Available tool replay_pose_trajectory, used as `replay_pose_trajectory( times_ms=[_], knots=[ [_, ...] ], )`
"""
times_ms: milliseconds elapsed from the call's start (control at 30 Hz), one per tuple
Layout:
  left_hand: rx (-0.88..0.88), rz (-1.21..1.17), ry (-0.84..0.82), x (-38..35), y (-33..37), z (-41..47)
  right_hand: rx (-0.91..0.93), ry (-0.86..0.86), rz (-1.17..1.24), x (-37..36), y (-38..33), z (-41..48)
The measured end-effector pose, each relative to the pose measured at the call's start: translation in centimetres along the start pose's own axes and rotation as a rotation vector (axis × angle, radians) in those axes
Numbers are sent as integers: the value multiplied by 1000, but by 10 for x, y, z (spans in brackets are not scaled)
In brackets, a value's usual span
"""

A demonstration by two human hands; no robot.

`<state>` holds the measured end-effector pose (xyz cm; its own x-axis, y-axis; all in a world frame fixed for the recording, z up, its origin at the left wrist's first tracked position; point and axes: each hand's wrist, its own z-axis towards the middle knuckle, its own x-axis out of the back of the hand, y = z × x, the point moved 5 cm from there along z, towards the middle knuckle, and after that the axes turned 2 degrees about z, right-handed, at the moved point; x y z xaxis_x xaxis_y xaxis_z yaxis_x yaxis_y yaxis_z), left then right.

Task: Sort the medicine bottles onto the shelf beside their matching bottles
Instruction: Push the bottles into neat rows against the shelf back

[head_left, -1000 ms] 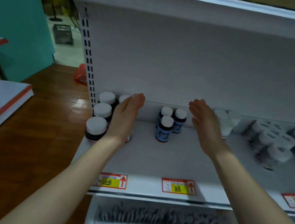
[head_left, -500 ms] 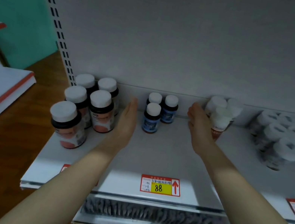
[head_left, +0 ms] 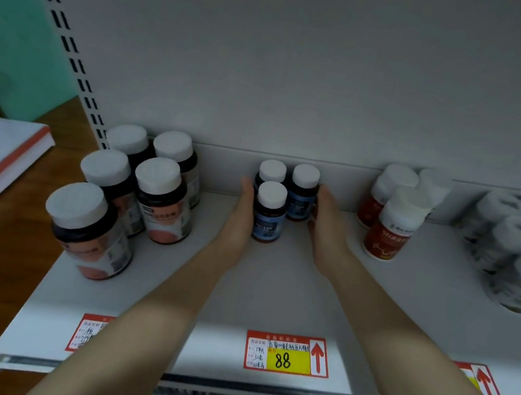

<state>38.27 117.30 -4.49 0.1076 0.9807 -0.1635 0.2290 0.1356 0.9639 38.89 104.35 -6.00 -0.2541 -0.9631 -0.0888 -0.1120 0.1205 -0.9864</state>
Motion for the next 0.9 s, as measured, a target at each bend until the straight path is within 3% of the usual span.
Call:
replay_pose_trajectory(
  times_ms=[467,700,900],
  knots=[
    [-30,33,-1,-2,3,-6,17,-35,-41,4,5,3],
    [-48,107,21,-3,16,-27,-21,28,-25,18,-12,-6],
    [-192,114,55,-10,53,-64,14,39,-56,27,-50,-33]
  ],
)
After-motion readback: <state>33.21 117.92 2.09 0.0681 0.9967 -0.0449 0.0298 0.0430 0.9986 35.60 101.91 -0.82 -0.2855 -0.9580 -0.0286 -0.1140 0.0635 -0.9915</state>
